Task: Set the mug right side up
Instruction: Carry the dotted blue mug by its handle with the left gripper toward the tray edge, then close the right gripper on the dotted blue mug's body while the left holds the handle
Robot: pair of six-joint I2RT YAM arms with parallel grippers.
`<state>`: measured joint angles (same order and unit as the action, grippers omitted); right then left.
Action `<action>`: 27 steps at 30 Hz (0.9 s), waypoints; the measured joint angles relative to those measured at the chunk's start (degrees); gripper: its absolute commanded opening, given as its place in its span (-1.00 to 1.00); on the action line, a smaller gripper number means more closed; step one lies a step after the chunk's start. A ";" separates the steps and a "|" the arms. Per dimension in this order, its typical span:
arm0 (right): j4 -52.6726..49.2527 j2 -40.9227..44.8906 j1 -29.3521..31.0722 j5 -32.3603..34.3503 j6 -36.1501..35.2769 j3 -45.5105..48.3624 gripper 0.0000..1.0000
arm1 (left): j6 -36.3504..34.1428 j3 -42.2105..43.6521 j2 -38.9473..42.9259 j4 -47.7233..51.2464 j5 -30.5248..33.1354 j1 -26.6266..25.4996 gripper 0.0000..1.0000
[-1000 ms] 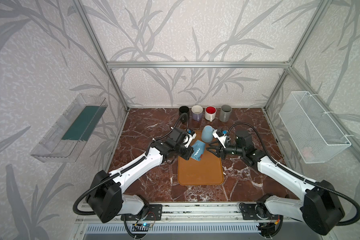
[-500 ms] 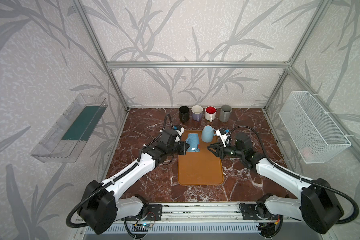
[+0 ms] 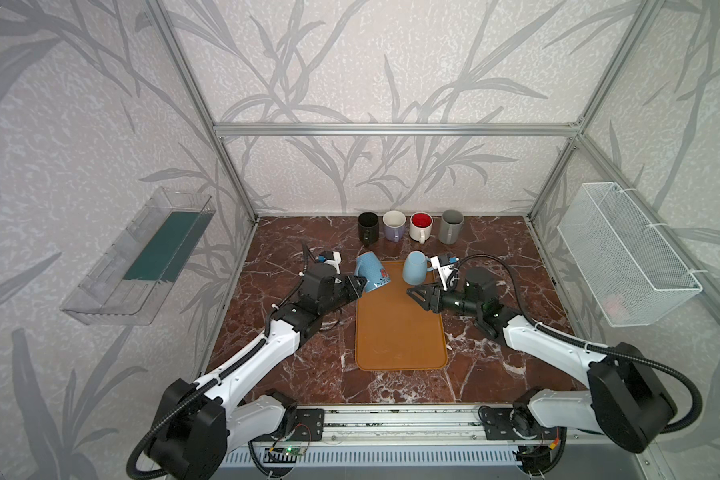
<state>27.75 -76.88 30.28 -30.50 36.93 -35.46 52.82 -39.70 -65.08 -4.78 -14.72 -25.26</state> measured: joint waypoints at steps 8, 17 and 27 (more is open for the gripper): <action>17.03 -6.95 0.02 -0.26 15.32 2.29 0.65 | 6.32 2.91 0.24 -8.09 -2.32 1.05 -1.00; 38.27 -17.53 0.28 -0.39 30.25 3.34 0.98 | 10.23 5.79 -1.51 -20.24 -6.62 1.05 -1.00; 46.34 -18.34 2.16 1.36 33.66 2.82 0.98 | 12.22 7.21 -2.32 -26.12 -7.34 1.05 -1.00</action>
<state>74.08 -95.22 32.45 -29.15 70.59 -32.64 65.04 -32.49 -67.40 -30.89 -22.06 -24.21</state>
